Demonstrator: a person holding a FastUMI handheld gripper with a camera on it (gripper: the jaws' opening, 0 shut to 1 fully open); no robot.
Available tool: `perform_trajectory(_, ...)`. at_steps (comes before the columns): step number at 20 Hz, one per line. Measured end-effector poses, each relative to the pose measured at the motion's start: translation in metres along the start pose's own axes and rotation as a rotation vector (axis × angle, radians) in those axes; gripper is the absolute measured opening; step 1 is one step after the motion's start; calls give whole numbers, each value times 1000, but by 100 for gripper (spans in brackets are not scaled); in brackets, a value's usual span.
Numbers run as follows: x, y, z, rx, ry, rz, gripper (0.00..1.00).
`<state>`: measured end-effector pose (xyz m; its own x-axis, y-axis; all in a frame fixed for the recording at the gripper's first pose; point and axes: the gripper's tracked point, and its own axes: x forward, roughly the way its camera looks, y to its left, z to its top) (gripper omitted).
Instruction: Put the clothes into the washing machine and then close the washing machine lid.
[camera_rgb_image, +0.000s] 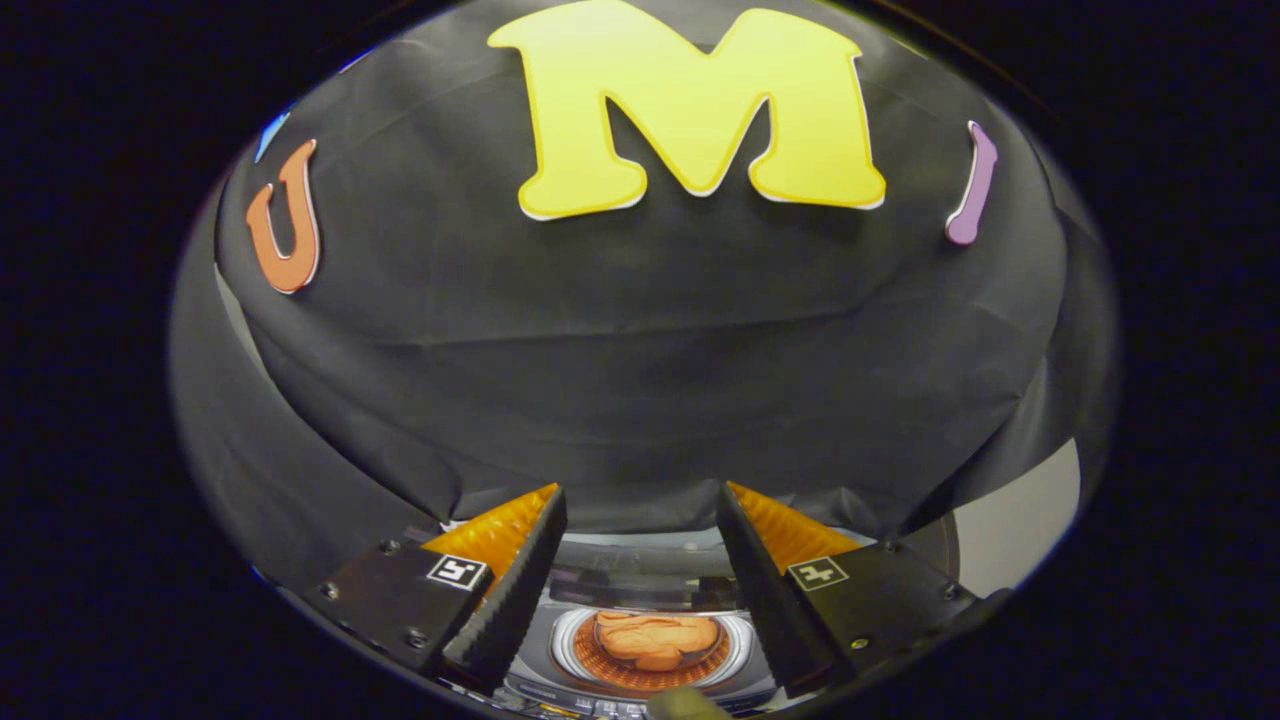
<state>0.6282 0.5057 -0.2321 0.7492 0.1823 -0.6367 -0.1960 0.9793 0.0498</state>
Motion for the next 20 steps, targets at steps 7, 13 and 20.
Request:
perform_trajectory(7, 32, -7, -32, 4, 86, -25, 94)
perform_trajectory(13, 32, -8, -35, 29, 69, -29, 96)
perform_trajectory(20, 25, -8, -43, 20, 50, -34, 96)
